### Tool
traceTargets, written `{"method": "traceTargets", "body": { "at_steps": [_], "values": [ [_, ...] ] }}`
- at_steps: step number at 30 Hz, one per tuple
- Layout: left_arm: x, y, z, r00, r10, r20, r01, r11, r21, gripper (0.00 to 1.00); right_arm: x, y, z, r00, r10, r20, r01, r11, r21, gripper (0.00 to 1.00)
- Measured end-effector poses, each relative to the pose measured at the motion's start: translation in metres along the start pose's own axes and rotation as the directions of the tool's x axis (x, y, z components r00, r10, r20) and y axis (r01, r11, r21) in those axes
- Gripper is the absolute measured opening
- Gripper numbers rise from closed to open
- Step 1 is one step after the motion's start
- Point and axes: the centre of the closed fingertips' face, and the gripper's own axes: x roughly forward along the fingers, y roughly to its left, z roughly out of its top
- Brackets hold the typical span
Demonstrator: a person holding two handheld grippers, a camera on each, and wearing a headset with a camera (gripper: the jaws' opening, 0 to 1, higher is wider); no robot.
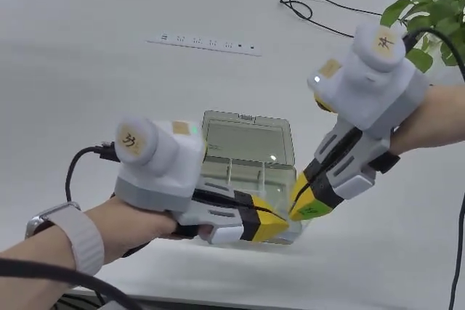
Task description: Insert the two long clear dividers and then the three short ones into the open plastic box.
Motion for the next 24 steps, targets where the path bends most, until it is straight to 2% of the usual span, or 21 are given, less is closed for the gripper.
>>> {"method": "traceTargets", "body": {
  "at_steps": [7,16,18,24],
  "values": [
    [0.001,0.0,0.0,0.9999,-0.012,-0.005,0.012,1.0,-0.007,0.0,0.0,0.001,0.0,0.9998,-0.001,-0.02,0.001,1.0,-0.011,0.02],
    [0.0,0.007,0.002,0.9996,0.024,0.016,-0.023,0.999,-0.024,0.01,-0.002,-0.006,-0.001,0.9991,-0.014,-0.04,0.014,1.0,0.0,0.02],
    [-0.002,0.009,0.004,0.9988,0.04,0.029,-0.039,0.999,-0.02,0.07,-0.003,-0.011,-0.005,0.9976,-0.034,-0.061,0.033,0.999,-0.009,0.02],
    [-0.012,0.021,0.001,0.9929,0.117,0.023,-0.117,0.993,0.002,0.3,-0.007,-0.018,-0.009,0.9945,-0.064,-0.082,0.064,0.998,-0.008,0.02]
  ]
}}
